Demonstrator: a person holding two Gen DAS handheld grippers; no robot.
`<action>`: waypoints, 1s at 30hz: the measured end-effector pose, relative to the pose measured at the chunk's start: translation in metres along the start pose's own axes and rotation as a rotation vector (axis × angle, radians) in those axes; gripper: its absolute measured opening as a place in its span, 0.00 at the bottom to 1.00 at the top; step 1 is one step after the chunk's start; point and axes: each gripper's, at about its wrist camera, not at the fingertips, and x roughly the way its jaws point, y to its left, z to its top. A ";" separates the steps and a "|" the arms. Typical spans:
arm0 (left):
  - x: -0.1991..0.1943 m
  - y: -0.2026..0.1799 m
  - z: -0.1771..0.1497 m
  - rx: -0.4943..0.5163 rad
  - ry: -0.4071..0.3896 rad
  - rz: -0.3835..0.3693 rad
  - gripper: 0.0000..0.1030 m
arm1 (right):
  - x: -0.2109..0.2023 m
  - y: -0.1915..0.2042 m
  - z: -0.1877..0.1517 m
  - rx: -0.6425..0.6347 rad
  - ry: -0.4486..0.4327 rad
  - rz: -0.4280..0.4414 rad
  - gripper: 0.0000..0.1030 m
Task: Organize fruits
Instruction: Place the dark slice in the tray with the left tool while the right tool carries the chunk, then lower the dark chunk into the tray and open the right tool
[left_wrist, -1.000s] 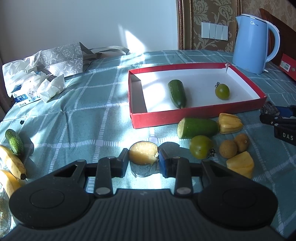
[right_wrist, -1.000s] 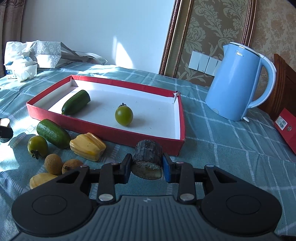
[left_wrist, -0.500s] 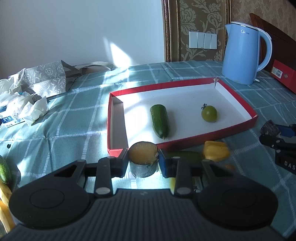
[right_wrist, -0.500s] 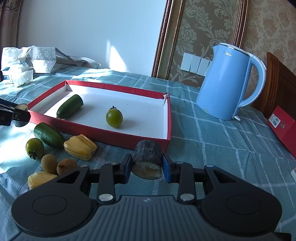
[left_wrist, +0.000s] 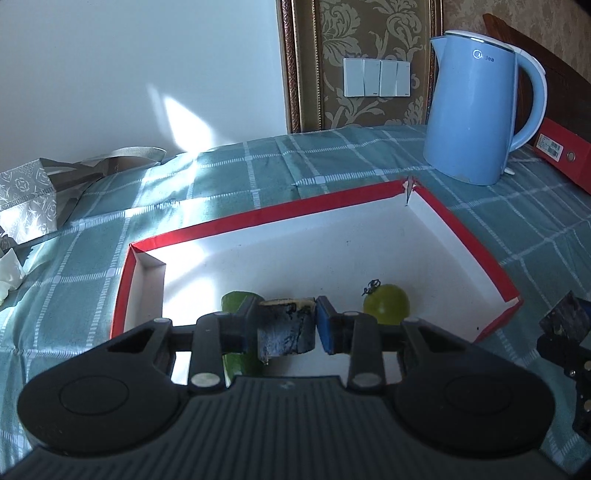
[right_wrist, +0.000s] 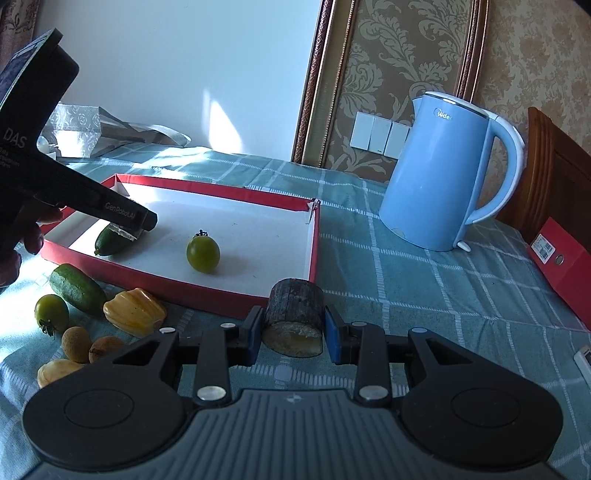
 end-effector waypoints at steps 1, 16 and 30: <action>0.004 -0.001 0.001 -0.001 0.006 0.000 0.31 | 0.001 -0.001 0.000 -0.001 0.001 0.002 0.32; 0.018 -0.009 -0.003 0.013 0.005 0.024 0.46 | 0.017 -0.008 0.008 -0.013 0.002 0.031 0.32; -0.066 0.029 -0.041 -0.097 -0.059 0.128 0.74 | 0.054 0.009 0.042 -0.082 -0.010 0.072 0.32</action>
